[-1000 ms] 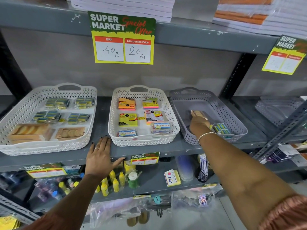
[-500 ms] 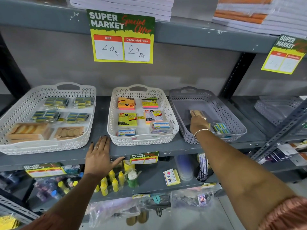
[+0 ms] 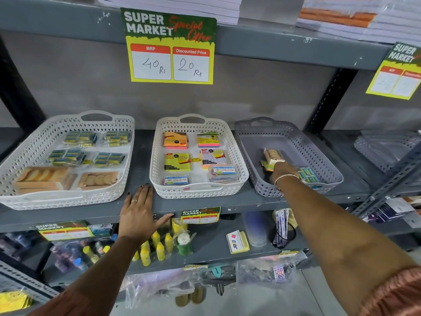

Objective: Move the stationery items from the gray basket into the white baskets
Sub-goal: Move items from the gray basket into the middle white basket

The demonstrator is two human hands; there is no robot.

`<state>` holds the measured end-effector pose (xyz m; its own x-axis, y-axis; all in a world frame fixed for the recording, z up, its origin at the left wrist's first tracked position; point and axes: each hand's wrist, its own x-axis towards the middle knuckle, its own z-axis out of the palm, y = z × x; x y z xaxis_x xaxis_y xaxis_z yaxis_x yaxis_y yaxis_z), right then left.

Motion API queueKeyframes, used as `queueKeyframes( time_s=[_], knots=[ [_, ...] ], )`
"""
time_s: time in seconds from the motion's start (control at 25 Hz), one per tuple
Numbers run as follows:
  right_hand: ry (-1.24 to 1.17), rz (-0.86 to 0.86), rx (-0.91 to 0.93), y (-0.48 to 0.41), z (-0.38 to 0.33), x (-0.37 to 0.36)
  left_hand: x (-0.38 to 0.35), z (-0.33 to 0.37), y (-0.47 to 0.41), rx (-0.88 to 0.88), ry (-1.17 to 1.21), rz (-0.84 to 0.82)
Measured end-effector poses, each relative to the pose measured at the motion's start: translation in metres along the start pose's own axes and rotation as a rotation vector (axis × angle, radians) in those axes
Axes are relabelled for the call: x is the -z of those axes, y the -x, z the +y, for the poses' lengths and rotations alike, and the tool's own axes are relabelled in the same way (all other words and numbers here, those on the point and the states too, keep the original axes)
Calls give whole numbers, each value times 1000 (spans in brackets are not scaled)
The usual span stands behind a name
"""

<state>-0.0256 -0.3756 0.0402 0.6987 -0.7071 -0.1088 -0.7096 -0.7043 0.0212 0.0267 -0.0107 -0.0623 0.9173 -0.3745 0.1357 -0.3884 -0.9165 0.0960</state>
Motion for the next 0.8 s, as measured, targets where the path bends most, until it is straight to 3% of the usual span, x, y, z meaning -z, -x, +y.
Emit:
queueKeyframes(
  time_s=[0.24,0.44,0.64,0.8],
  knots=[
    [103,-55,126,4,-38,41,3,1,1,5,-1,-9],
    [119,200,351,27,-116,81,5,2,1,3,7,-20],
    [-20,-6,804,71,-176,40,4,1,1,0,9,-39],
    [17,-60,913,86,-204,11,4,1,0,-2,9,-21]
  ],
)
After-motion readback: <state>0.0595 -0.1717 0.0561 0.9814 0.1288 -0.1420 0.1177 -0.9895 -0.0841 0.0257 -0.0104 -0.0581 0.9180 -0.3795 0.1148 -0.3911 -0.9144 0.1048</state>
